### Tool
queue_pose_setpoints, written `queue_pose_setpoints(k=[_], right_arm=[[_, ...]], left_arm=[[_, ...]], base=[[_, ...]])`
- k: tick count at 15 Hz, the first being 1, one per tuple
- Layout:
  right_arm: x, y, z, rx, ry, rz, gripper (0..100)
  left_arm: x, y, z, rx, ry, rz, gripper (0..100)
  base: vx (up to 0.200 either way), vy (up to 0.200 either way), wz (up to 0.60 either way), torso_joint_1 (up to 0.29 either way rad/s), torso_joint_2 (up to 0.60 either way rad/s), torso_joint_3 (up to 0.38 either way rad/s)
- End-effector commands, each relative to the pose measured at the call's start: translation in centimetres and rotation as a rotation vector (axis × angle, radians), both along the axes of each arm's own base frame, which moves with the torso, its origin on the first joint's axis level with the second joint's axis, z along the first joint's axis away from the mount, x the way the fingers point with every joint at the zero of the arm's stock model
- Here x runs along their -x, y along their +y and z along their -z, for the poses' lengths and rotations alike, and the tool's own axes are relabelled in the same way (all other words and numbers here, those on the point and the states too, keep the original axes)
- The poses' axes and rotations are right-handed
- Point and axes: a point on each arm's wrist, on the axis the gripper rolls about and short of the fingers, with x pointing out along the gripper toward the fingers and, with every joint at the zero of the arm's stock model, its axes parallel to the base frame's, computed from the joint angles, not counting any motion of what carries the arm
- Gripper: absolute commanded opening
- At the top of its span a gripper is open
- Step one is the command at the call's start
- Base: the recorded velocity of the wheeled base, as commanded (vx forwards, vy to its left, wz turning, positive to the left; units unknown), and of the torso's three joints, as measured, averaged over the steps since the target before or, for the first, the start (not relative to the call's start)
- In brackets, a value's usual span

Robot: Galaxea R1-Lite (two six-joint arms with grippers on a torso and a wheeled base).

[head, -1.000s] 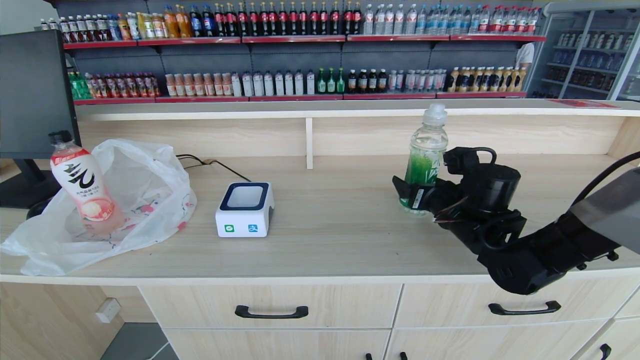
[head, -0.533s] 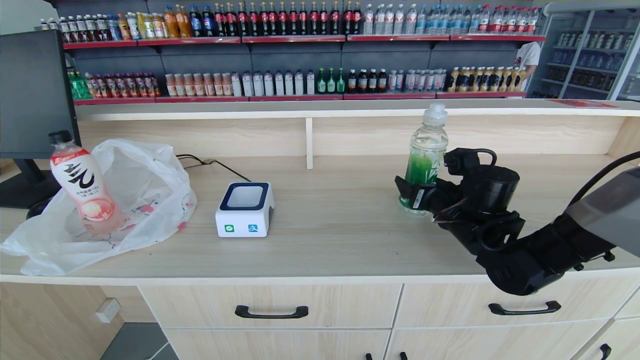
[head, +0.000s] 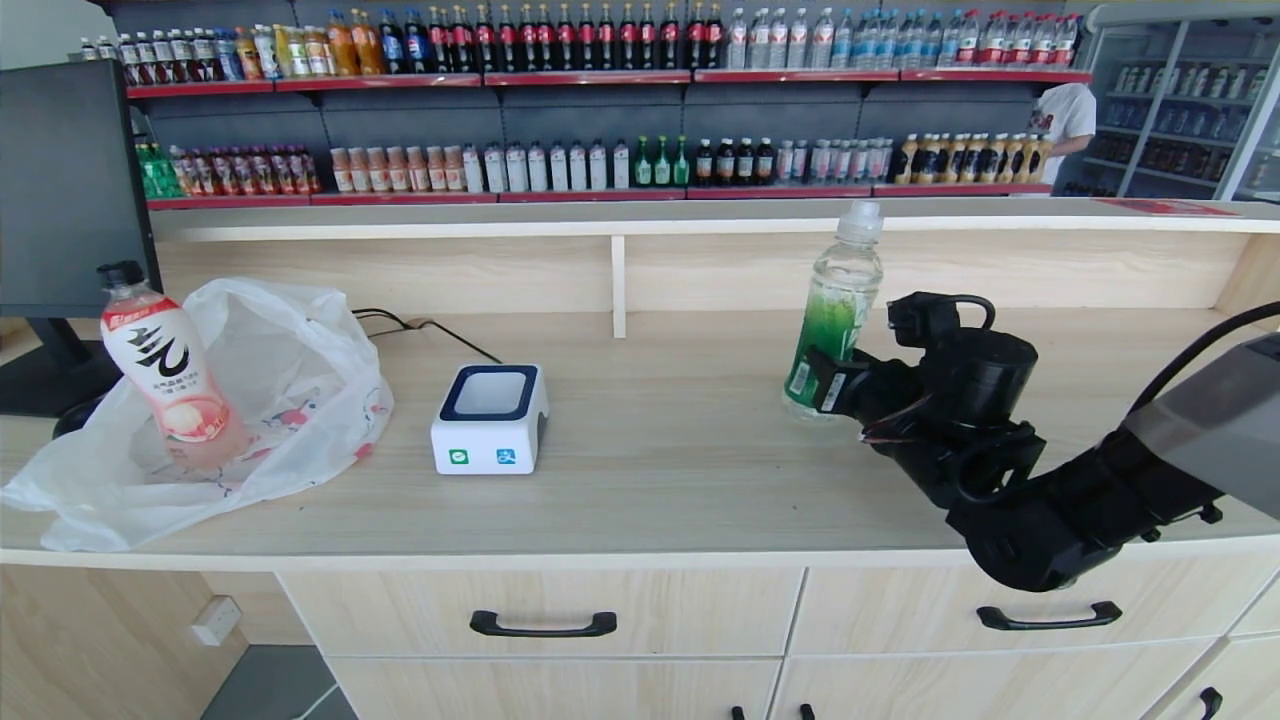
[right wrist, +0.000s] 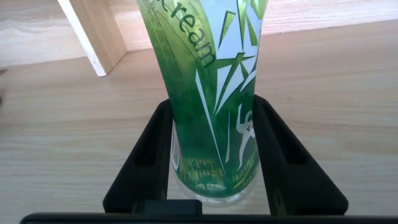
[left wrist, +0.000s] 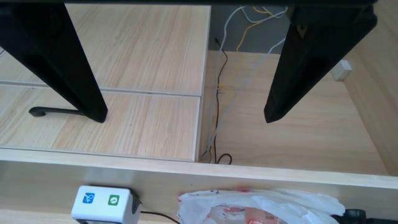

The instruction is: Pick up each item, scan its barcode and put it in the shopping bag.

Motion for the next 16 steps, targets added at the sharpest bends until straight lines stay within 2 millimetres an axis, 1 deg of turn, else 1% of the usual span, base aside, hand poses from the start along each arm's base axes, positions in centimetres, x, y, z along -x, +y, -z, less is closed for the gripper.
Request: queue_pose_setpoints(k=[1,5,9,11,16], right_arm=[[0.03,-0.02,0.05,-0.001,0.002,0.0,0],[0.11,-0.04,0.07,-0.009,-0.003,-0.002,0],[0.64,-0.17,0.62,0.004,-0.002,-0.006,0],[0.68,-0.17,0.3,0.013,-0.026,-0.013,0],[0.78,0.17,0.4,0.025,-0.032,-0.022,0]], left_arm=[[0.0,0.0,0.0,0.0,-0.001,-0.002,100],[0.0,0.0,0.0,0.0,-0.001,0.001,100],[-0.01,0.0,-0.01,0.0,0.001,-0.002,100],[0.0,0.0,0.0,0.0,-0.001,0.0,100],[0.0,0.0,0.0,0.0,-0.001,-0.002,100]], base=[[0.0,0.0,0.0,0.0,0.0,0.0],[0.0,0.0,0.0,0.0,0.0,0.0],[0.0,0.0,0.0,0.0,0.0,0.0],[0.0,0.0,0.0,0.0,0.0,0.0],[0.0,0.0,0.0,0.0,0.0,0.0]])
